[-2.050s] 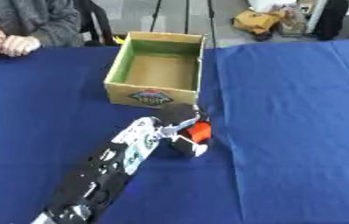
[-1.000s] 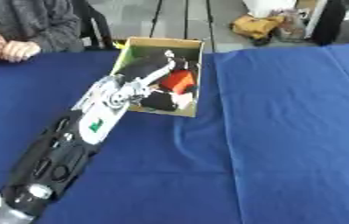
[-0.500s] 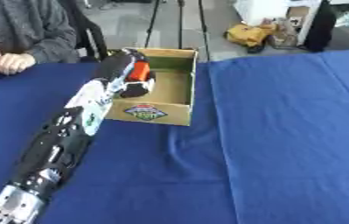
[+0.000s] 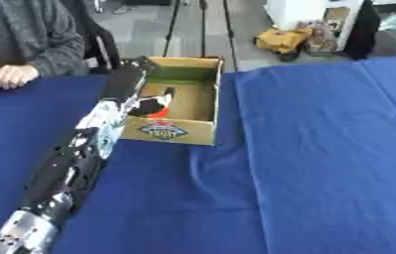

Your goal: Pick up objects on the table and place them in the box.

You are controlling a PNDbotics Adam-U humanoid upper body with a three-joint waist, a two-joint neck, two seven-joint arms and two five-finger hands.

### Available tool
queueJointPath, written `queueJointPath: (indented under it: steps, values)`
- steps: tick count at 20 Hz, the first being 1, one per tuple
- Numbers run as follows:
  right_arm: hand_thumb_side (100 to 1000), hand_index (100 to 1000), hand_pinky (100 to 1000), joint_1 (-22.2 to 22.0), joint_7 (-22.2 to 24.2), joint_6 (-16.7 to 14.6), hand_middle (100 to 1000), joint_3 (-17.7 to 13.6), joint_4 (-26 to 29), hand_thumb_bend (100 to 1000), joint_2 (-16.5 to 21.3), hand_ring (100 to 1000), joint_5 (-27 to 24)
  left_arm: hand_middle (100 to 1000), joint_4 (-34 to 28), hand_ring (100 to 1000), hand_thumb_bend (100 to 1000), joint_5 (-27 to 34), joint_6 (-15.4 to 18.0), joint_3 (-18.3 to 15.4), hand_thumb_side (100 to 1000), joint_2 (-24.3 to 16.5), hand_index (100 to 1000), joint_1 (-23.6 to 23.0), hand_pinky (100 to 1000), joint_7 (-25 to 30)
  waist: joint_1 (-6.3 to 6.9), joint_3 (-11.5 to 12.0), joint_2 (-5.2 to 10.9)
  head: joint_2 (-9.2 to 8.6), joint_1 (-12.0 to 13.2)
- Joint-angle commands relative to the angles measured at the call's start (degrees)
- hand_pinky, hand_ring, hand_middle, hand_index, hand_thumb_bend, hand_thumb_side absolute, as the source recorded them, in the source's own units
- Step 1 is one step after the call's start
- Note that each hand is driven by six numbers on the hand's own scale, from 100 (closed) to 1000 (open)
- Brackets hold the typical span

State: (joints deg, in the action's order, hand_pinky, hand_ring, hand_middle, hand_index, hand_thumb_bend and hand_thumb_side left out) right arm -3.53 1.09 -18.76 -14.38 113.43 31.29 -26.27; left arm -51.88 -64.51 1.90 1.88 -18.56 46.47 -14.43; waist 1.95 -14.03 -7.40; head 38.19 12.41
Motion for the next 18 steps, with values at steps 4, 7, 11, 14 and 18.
queueJointPath:
  steps: [4, 7, 11, 14, 18]
  values:
    - [664, 494, 550, 0.3, 0.3, -0.1, 559, -0.2, 1.2, 100, 0.6, 860, 0.4, 814, -4.2, 856, 695, 3.6, 1.5, -0.4, 832, -0.9, 844, 0.1, 810, -3.6, -0.53, 0.8, 0.47, -0.53, -0.5]
    - [664, 494, 551, 0.2, 0.3, -0.1, 559, -0.2, 1.2, 100, 0.5, 861, 0.5, 753, -12.0, 795, 562, 10.9, 3.2, 0.8, 792, -1.9, 813, -2.4, 706, -5.1, -0.65, 2.0, 0.43, -0.53, -1.2]
    - [667, 492, 551, 0.0, 0.7, 0.1, 559, 0.1, 1.2, 100, 0.5, 863, 0.8, 715, -26.8, 752, 407, 26.2, 3.9, 1.7, 808, -4.1, 796, -8.6, 620, -4.5, -0.73, 3.9, 0.58, -0.41, -2.5]
    - [670, 491, 551, -0.3, 1.0, 0.3, 559, 0.4, 1.2, 100, 0.5, 864, 1.2, 699, -37.7, 731, 329, 38.7, 4.3, 0.6, 828, -5.2, 788, -14.6, 580, -3.2, -0.62, 5.4, 0.85, -0.35, -3.3]
    - [671, 490, 551, -0.2, 1.6, 0.6, 558, 1.1, 1.2, 100, 0.6, 866, 1.4, 664, -46.7, 698, 265, 48.6, 4.0, -3.0, 864, -5.3, 778, -22.1, 545, -3.5, -0.58, 6.8, 1.09, -0.09, -4.5]
